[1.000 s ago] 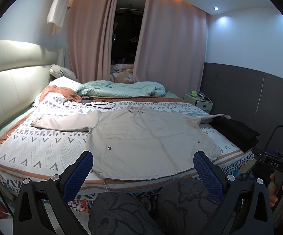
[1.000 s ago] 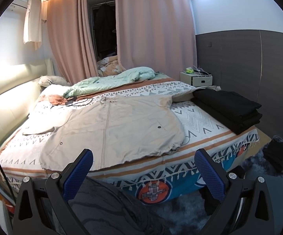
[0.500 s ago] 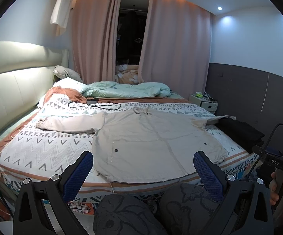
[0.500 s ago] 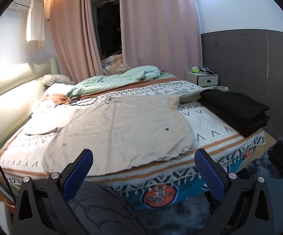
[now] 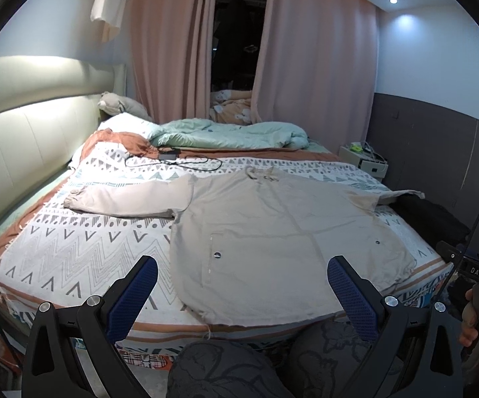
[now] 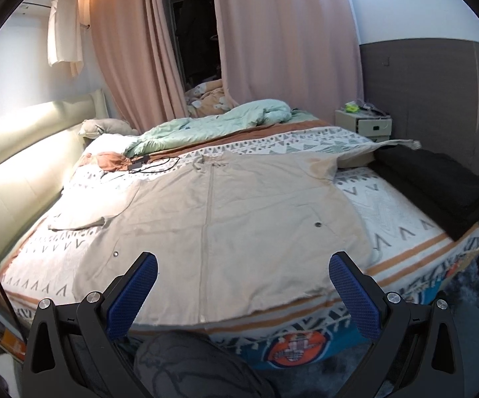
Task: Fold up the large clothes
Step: 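Move the left gripper to the elastic cuff of the nearest sleeve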
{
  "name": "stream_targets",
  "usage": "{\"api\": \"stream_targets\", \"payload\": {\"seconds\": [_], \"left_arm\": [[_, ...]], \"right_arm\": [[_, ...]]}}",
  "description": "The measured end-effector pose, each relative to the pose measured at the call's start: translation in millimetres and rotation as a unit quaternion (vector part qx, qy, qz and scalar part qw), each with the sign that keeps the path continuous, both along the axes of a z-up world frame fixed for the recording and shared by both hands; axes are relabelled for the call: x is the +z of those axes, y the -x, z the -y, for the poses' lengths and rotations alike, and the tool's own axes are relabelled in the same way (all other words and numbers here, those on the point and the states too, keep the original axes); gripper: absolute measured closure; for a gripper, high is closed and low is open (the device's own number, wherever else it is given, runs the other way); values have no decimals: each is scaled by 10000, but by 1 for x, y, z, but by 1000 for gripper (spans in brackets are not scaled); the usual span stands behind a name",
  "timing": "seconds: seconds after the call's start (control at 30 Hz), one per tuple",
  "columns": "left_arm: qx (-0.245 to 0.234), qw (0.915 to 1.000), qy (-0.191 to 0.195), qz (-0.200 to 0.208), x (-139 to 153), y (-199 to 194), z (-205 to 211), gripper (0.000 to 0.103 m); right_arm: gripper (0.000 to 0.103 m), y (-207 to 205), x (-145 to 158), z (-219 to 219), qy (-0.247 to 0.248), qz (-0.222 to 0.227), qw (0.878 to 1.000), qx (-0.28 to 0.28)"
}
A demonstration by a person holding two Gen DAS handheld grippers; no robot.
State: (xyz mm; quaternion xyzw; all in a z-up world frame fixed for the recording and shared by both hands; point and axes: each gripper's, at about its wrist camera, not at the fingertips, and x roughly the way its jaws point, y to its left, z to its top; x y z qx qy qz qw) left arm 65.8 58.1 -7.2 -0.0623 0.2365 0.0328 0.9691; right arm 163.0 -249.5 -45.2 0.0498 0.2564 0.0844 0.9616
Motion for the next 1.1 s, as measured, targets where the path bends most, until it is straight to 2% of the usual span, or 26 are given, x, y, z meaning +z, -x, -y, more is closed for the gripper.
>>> {"api": "stream_targets", "payload": {"seconds": [0.27, 0.5, 0.67, 0.83, 1.1], "left_arm": [[402, 9988, 27, -272, -7, -51, -44, 1], [927, 9936, 187, -616, -19, -102, -106, 3], [1360, 9863, 444, -820, -32, -130, -158, 8], [1725, 9772, 698, -1021, -46, -162, -212, 21], [2161, 9651, 789, -1250, -66, -206, -290, 26]], "right_arm": [[0, -64, -6, -41, 2, -202, 9984, 523], [0, -120, -6, -87, 39, -332, 9942, 1027], [0, -157, -9, -118, 119, -378, 9906, 1310], [5, -191, -17, -141, 96, -507, 9871, 1513], [12, -249, -42, -176, 142, -822, 9816, 1719]]}}
